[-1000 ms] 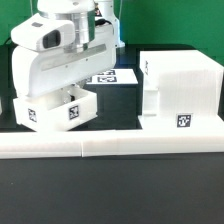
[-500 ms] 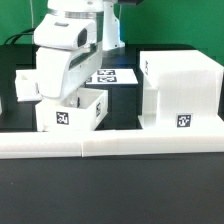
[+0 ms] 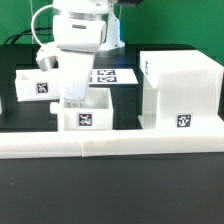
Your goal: Assemble drawer
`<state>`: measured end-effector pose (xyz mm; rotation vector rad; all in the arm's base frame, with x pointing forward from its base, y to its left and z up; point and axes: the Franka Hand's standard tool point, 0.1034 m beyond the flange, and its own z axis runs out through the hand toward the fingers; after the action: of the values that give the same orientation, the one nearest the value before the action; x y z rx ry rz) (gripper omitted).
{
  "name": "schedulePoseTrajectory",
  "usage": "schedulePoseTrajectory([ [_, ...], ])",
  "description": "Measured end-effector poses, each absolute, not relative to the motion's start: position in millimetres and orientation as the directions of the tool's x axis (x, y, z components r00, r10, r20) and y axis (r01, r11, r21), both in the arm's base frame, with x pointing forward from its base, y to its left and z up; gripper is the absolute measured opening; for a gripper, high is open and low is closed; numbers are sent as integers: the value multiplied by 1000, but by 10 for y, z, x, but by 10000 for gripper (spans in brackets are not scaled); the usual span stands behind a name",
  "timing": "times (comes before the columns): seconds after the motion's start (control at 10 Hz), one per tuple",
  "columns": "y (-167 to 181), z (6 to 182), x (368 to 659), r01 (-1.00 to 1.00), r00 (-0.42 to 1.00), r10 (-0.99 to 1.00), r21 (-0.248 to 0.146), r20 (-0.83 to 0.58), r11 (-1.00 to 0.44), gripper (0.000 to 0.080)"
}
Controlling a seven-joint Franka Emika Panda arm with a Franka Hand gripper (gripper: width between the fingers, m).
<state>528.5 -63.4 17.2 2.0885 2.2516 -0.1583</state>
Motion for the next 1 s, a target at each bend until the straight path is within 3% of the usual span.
schedulePoseTrajectory([
  [1.0, -384, 217, 5497, 999, 27, 994, -21, -106, -29, 42],
])
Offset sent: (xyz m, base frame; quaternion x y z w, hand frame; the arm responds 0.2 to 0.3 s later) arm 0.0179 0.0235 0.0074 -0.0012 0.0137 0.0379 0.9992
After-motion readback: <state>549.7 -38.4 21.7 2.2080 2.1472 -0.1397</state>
